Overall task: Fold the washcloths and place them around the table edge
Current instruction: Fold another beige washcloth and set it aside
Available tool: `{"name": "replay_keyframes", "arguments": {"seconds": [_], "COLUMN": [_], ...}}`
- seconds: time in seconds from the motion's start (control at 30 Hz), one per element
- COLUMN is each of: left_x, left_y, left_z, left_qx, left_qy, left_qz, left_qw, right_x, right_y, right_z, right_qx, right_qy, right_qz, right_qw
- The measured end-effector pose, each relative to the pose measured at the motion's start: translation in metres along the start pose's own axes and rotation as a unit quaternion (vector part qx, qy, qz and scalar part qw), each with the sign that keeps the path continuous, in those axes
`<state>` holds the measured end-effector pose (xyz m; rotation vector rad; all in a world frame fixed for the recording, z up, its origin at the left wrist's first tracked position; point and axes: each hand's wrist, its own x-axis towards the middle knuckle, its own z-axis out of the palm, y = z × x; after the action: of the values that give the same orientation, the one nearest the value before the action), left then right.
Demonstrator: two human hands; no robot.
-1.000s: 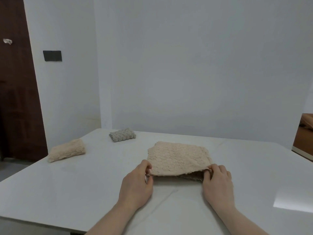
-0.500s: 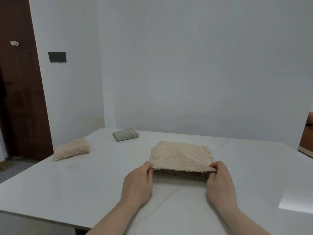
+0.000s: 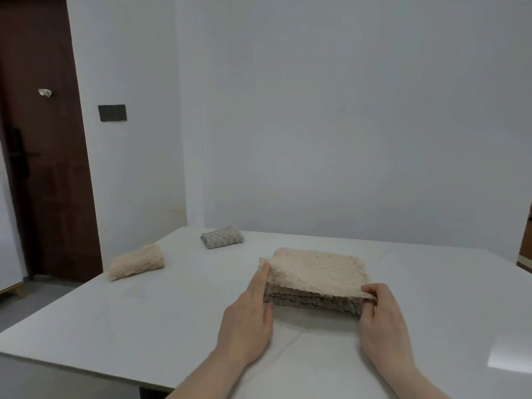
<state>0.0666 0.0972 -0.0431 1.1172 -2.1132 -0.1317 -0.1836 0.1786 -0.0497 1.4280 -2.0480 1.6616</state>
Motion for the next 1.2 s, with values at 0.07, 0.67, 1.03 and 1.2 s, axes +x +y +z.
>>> {"name": "replay_keyframes", "arguments": {"seconds": [0.07,0.67,1.03,1.2], "left_x": [-0.006,-0.004,0.026,0.027], "left_y": [0.001,0.043,0.082,0.067], "left_z": [-0.004,-0.143,-0.209,-0.165], "left_qx": [0.008,0.088,0.059,0.029], "left_qy": [-0.012,0.113,0.093,0.035], "left_qz": [-0.008,0.096,0.013,-0.048], "left_qw": [1.000,0.985,0.994,0.998], "right_x": [-0.005,-0.010,0.027,0.026], "right_y": [-0.002,-0.096,-0.142,-0.115], "right_z": [-0.004,-0.121,-0.155,-0.134], "right_qx": [0.007,0.019,0.030,-0.037], "right_qy": [-0.006,0.005,0.010,-0.025], "right_qz": [0.002,-0.106,-0.101,-0.063], "right_qw": [1.000,0.994,0.994,0.997]}}
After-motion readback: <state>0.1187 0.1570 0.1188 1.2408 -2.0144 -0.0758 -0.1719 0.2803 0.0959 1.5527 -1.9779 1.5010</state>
